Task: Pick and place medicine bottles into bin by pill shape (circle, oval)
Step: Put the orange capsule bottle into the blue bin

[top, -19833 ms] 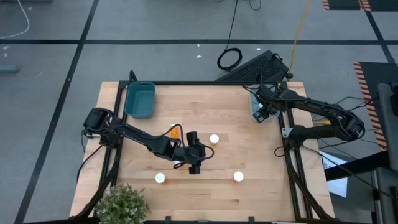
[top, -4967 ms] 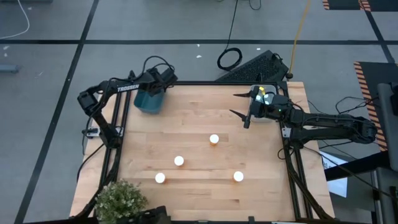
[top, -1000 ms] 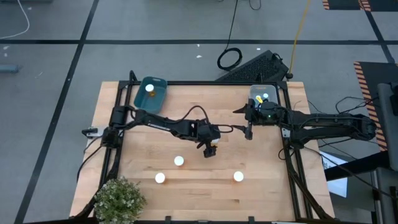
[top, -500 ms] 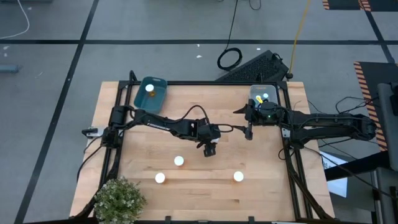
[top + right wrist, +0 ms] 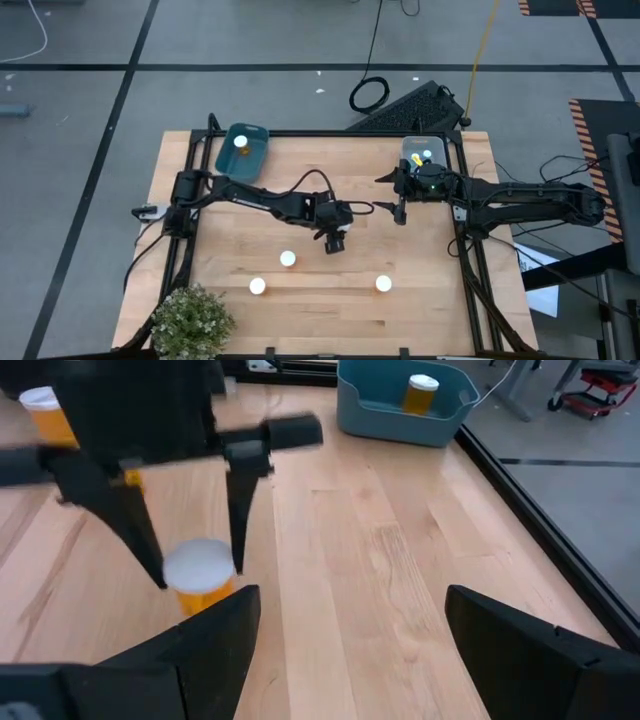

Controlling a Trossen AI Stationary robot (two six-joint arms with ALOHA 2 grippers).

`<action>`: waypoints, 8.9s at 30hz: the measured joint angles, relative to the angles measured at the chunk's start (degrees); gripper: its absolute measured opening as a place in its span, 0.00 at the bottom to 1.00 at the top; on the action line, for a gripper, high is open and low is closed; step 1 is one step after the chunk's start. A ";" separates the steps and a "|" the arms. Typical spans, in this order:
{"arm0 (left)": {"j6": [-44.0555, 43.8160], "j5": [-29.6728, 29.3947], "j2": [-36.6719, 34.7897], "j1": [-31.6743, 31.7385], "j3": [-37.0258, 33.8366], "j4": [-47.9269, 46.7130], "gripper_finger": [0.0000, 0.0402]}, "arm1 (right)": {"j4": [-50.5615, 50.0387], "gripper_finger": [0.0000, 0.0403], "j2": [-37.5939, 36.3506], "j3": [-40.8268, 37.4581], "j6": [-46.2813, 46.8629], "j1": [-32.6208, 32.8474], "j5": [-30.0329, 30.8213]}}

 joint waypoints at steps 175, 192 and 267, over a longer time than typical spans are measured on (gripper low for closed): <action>-52.14 -3.53 -5.95 -18.98 -1.05 -38.22 0.68 | 5.79 0.78 0.00 -3.48 6.45 12.50 1.55; -48.34 0.23 -6.48 -17.66 -1.03 -38.74 0.56 | 5.76 0.78 0.00 -3.48 5.38 12.50 1.60; -8.52 -16.89 -29.36 45.72 -23.58 -25.86 0.57 | 1.44 0.78 0.01 -3.50 12.48 12.63 2.74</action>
